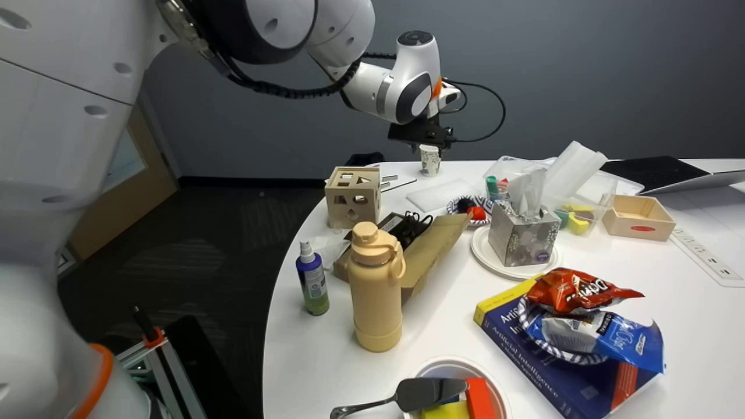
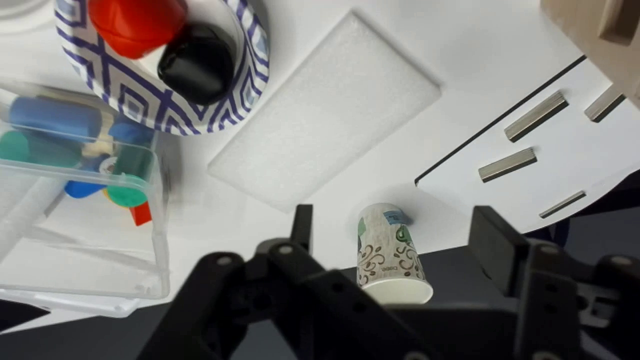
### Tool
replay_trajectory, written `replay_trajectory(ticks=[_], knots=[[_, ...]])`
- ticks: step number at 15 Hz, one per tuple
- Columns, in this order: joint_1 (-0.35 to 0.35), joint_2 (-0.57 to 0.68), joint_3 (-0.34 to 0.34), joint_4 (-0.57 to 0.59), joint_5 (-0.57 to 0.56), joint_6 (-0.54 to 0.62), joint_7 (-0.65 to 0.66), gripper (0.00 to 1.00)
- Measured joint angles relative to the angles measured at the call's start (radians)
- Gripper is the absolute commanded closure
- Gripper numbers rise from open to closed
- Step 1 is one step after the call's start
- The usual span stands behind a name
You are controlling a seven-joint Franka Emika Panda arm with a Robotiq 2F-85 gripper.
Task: Put the styrofoam and cable on the table, then close the box
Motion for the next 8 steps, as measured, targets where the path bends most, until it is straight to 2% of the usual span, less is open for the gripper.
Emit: replay_trajectory(ticks=[3,8], knots=[[0.031,-0.094,-0.084,-0.074,-0.022,-0.120,0.116,0.00],[0.043,-0.191,-0.141,-0.281,-0.036,-0.247,0.272,0.00]])
